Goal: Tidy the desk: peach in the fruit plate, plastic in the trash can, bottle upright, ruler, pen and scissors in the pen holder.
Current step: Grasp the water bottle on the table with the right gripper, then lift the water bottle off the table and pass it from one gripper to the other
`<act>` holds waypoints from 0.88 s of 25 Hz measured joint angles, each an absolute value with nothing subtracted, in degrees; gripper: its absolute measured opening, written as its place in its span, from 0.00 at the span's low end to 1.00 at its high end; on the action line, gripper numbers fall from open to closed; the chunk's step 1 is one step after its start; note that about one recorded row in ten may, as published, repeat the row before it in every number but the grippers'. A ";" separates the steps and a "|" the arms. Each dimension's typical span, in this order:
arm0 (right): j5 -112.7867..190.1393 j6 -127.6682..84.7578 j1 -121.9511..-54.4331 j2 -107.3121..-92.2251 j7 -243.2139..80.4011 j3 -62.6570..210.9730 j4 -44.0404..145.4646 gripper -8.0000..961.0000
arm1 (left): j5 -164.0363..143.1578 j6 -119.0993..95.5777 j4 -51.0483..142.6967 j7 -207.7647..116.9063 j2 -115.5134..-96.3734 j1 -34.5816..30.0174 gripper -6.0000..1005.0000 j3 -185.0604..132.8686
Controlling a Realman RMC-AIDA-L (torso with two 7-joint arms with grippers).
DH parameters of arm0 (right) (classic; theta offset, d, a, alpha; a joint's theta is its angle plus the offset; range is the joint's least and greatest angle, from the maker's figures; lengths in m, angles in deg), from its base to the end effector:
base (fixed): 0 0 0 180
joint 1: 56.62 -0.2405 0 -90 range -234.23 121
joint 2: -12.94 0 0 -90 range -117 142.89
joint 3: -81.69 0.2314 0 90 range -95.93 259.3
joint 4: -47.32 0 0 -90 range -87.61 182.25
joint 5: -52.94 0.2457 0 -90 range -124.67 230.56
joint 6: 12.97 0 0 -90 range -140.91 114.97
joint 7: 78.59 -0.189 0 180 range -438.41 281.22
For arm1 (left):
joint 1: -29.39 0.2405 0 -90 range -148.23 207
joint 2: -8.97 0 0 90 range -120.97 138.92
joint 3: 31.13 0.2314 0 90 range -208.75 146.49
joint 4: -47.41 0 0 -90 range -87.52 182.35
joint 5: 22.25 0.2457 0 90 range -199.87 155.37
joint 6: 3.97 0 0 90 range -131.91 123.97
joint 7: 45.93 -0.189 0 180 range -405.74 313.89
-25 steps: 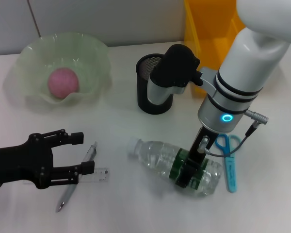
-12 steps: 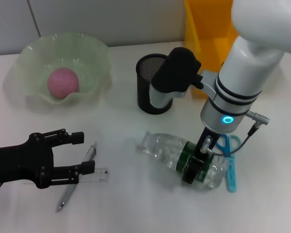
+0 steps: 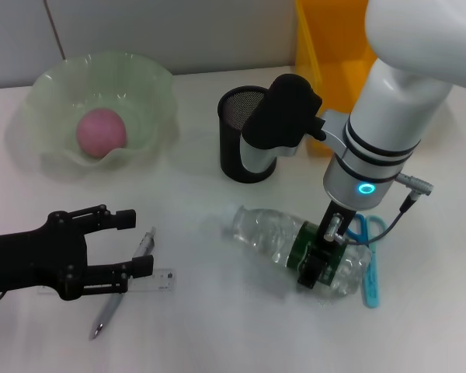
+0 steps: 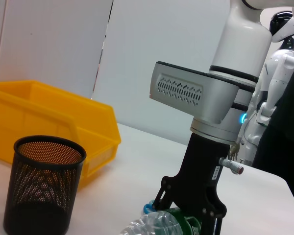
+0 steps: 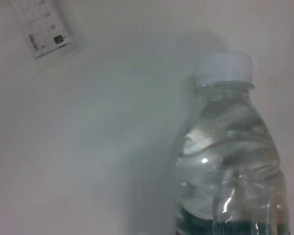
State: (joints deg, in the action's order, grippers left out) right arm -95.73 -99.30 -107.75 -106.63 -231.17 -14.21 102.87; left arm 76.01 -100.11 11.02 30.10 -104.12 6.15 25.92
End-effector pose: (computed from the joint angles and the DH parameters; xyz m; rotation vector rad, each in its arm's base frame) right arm 0.1581 0.3726 -0.1069 -2.6726 0.7719 -0.9428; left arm -0.2513 0.3203 -0.0152 -2.8577 -0.5429 -0.8130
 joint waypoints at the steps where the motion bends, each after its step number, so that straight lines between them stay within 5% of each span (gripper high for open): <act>1: -95.84 -99.29 -107.75 -106.62 -231.17 -14.20 102.89 0.84 | 76.01 -100.11 11.02 30.10 -104.12 6.15 0.83 25.92; 22: -95.61 -100.01 -103.84 -106.33 -229.83 -12.83 109.46 0.80 | 76.01 -100.11 10.28 30.72 -104.53 6.23 0.83 25.64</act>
